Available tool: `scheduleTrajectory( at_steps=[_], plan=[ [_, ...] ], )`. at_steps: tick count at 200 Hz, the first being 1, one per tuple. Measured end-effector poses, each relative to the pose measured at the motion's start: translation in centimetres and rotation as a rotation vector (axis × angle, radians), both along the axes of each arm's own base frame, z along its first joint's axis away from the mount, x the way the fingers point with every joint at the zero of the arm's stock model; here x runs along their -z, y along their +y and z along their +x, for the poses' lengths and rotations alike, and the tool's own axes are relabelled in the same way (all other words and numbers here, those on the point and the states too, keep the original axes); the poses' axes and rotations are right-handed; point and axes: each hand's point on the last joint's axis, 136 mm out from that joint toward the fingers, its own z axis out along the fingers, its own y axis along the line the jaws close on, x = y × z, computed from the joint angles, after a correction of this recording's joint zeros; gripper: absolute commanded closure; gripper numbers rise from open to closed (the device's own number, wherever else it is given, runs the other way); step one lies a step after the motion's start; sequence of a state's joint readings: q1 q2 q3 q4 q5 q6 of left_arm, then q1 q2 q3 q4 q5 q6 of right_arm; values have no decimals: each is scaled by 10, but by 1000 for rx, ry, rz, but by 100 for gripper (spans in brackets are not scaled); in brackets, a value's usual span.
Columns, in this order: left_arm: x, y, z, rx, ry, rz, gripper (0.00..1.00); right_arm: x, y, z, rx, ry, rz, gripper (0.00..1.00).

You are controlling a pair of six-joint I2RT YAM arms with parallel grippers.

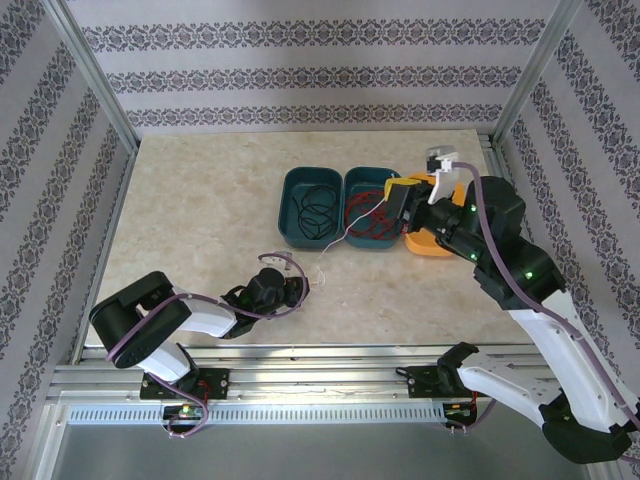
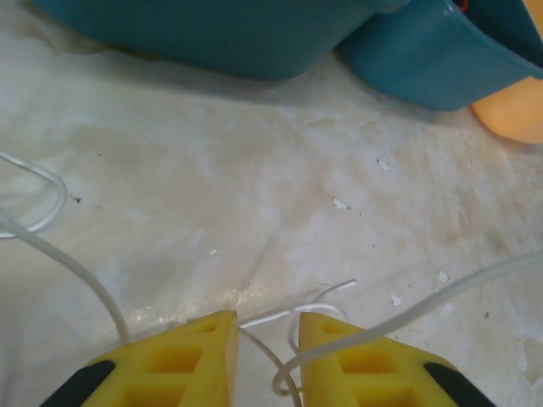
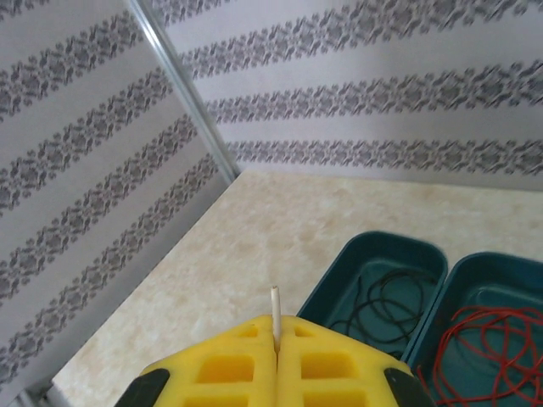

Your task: Untangle the cables

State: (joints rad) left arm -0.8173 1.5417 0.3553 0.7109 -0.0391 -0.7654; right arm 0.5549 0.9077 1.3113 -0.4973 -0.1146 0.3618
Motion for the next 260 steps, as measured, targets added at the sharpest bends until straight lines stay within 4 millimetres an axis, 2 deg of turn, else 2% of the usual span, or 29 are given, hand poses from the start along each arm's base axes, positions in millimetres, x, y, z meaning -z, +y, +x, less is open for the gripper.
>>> scheduleTrajectory(
  at_steps=[19,48,89,135,209,260],
  plan=[
    [-1,1,1,-8,-3,0,91,-11,-5,-1,18,-29,7,100],
    [-1,2,2,-17,-4,1,91,-18,-9,-2,30,-53,1,100],
    [-1,3,2,-26,-2,-2,93,-29,-25,3,112,-97,-30,100],
    [-4,9,2,-47,-8,-5,95,-54,-61,3,271,-170,-78,100],
    [0,31,-12,-87,21,21,100,-76,-114,-18,488,-266,-113,100],
    [-27,44,-14,-126,-23,6,100,-85,-143,-23,626,-293,-149,100]
  ],
)
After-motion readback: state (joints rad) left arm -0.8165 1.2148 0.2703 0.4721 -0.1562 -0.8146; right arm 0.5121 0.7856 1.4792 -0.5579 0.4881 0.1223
